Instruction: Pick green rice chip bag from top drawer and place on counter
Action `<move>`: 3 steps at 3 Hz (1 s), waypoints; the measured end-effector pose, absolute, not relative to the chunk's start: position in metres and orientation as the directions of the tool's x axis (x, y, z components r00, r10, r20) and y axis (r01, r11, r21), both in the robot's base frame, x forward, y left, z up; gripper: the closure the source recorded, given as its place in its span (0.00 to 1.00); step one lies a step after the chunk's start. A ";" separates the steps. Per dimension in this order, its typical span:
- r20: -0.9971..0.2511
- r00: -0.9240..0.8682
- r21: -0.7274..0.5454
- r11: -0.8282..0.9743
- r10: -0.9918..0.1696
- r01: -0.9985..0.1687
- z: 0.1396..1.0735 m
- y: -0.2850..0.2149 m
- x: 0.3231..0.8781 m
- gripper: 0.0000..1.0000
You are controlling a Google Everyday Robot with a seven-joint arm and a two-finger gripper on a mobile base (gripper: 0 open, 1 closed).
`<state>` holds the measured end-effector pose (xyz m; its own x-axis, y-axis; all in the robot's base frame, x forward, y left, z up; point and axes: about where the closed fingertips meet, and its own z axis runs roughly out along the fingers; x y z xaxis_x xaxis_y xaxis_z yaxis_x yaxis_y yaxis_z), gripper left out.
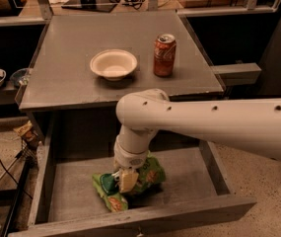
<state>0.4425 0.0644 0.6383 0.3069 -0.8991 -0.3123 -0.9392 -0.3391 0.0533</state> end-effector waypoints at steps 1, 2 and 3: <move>-0.266 0.306 -0.035 -0.308 -0.914 -0.951 0.689 0.048 0.434 1.00; -0.268 0.308 -0.020 -0.314 -0.913 -0.949 0.687 0.052 0.439 1.00; -0.270 0.344 -0.052 -0.343 -0.899 -0.938 0.715 0.057 0.445 1.00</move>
Offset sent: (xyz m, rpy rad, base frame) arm -0.0087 -0.0149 0.0417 -0.0160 -0.0802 -0.0311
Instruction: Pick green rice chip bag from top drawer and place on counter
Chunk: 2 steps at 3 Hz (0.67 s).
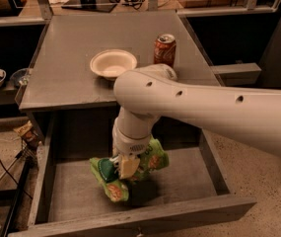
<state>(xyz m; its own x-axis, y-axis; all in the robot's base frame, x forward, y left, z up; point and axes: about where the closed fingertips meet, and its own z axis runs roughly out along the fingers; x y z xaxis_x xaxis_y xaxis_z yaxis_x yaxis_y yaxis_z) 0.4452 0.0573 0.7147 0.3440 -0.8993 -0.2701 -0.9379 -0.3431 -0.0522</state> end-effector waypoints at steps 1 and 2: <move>-0.265 0.395 -0.098 -0.383 -0.879 -0.918 0.754 0.063 0.444 1.00; -0.265 0.395 -0.099 -0.383 -0.879 -0.918 0.754 0.063 0.445 1.00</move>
Offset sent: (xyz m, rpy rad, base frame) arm -0.0008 0.0052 0.0351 0.0122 -0.0391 0.0398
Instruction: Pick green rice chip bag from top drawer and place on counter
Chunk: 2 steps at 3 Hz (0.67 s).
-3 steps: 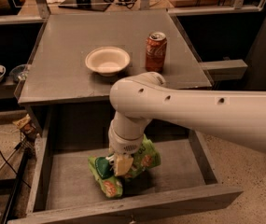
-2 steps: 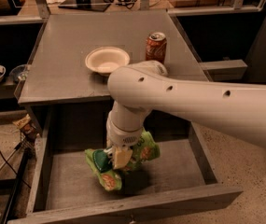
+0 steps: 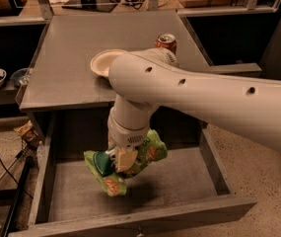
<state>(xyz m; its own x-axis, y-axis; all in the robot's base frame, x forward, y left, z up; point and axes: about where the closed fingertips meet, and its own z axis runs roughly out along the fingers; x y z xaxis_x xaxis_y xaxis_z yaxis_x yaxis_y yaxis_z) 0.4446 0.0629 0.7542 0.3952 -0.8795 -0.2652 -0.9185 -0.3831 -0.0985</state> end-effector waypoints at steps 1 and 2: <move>-0.273 0.397 -0.118 -0.379 -0.876 -0.918 0.768 0.061 0.451 1.00; -0.285 0.461 -0.184 -0.424 -0.841 -0.887 0.823 0.072 0.430 1.00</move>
Offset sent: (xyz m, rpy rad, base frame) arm 0.0067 0.0086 0.0732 0.0706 -0.0638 0.0612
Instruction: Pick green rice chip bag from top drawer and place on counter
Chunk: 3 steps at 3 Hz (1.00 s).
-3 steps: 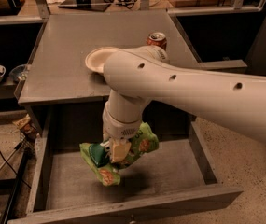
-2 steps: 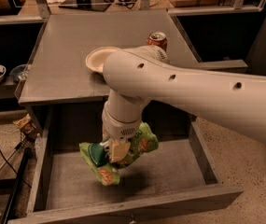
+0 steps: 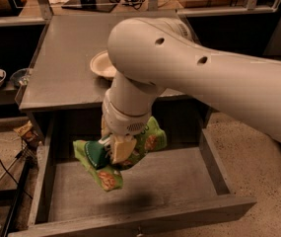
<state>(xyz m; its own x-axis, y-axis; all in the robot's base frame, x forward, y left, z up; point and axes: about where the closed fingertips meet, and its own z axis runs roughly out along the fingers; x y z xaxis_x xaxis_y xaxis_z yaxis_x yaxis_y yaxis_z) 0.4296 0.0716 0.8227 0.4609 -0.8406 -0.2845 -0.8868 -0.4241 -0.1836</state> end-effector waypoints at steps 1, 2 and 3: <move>-0.283 0.462 -0.188 -0.424 -0.840 -0.886 0.825 0.072 0.429 1.00; -0.273 0.511 -0.221 -0.464 -0.815 -0.858 0.841 0.086 0.438 1.00; -0.306 0.631 -0.295 -0.560 -0.713 -0.774 0.875 0.125 0.444 1.00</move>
Offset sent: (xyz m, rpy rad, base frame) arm 0.0288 0.0416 0.0462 0.0251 -0.0929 0.1367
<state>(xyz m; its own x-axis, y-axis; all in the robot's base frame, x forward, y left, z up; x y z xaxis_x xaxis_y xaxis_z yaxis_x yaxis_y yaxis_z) 0.4437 0.1249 0.8750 0.6314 -0.7126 -0.3057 -0.7745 -0.5597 -0.2948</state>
